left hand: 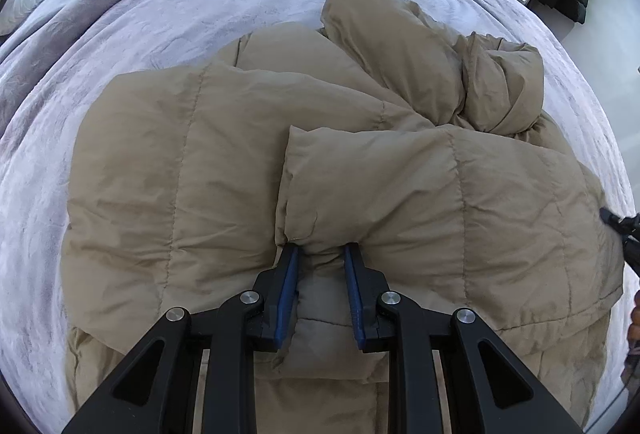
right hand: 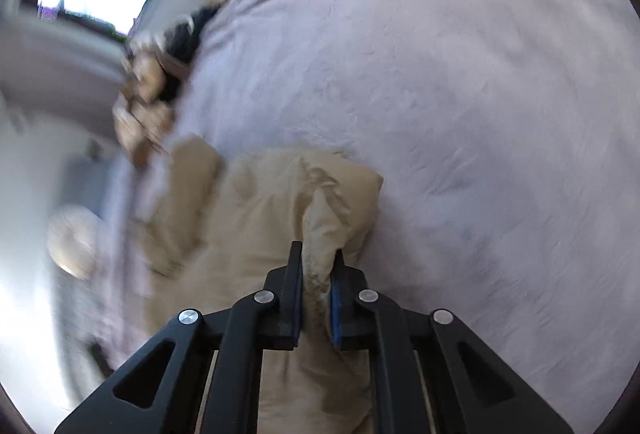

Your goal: Fold large clothes

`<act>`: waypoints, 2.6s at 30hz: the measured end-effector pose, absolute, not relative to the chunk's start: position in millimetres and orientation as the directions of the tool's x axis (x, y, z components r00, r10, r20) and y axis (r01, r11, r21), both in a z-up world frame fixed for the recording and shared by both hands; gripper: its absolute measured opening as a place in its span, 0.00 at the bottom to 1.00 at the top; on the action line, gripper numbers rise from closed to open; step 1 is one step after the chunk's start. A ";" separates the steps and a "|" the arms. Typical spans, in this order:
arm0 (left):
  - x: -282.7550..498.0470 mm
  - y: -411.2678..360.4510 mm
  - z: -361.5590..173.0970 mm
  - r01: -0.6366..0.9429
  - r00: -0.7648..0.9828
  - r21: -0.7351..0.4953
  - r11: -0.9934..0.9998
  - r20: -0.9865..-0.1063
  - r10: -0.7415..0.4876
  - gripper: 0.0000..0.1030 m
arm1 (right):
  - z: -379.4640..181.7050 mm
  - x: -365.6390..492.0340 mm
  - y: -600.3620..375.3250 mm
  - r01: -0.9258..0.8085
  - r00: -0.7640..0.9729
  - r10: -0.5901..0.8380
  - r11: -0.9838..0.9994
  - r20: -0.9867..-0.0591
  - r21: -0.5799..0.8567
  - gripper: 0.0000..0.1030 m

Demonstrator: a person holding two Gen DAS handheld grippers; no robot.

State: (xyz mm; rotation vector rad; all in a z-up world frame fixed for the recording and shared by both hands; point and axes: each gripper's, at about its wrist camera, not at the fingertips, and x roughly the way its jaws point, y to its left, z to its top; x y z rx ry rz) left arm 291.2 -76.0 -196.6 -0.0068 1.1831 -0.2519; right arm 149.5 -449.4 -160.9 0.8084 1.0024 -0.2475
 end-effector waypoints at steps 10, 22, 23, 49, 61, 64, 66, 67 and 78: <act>285.9 -83.1 -195.0 0.217 0.359 -0.112 0.970 -0.915 -0.186 0.24 | -155.7 131.5 -441.0 0.586 0.484 -0.003 0.744 -0.875 0.321 0.15; 286.2 -84.7 -195.4 0.222 0.357 -0.105 0.969 -0.916 -0.182 0.24 | -147.0 80.9 -371.7 0.462 0.429 -0.029 0.866 -0.903 0.192 0.11; 286.7 -84.5 -195.0 0.222 0.353 -0.108 0.969 -0.918 -0.183 0.24 | -149.9 79.3 -371.5 0.466 0.423 -0.029 0.864 -0.906 0.190 0.10; 170.3 -43.2 -104.9 0.178 0.263 -0.063 0.982 -0.959 -0.109 0.39 | -90.5 -2.9 -352.4 0.535 0.326 0.136 0.789 -0.936 0.301 0.40; 97.6 -31.9 -93.3 0.065 0.281 -0.015 0.998 -0.959 -0.033 0.98 | -78.0 -31.1 -349.2 0.484 0.322 0.221 0.797 -0.920 0.361 0.69; 81.0 -30.6 -92.1 0.052 0.283 -0.001 0.999 -0.959 -0.015 0.99 | -77.6 -37.7 -345.3 0.463 0.341 0.251 0.794 -0.906 0.394 0.82; 71.0 -27.7 -93.6 0.043 0.265 -0.005 0.999 -0.964 -0.017 0.99 | -76.7 -42.3 -343.5 0.457 0.347 0.268 0.789 -0.899 0.412 0.84; 67.7 -27.0 -94.2 0.040 0.258 -0.005 0.999 -0.966 -0.015 0.99 | -76.5 -45.3 -342.4 0.459 0.354 0.279 0.780 -0.892 0.426 0.85; 36.2 -0.7 -100.8 0.073 0.235 -0.014 0.997 -0.972 -0.030 0.99 | -83.7 -81.7 -320.7 0.529 0.390 0.300 0.701 -0.871 0.478 0.86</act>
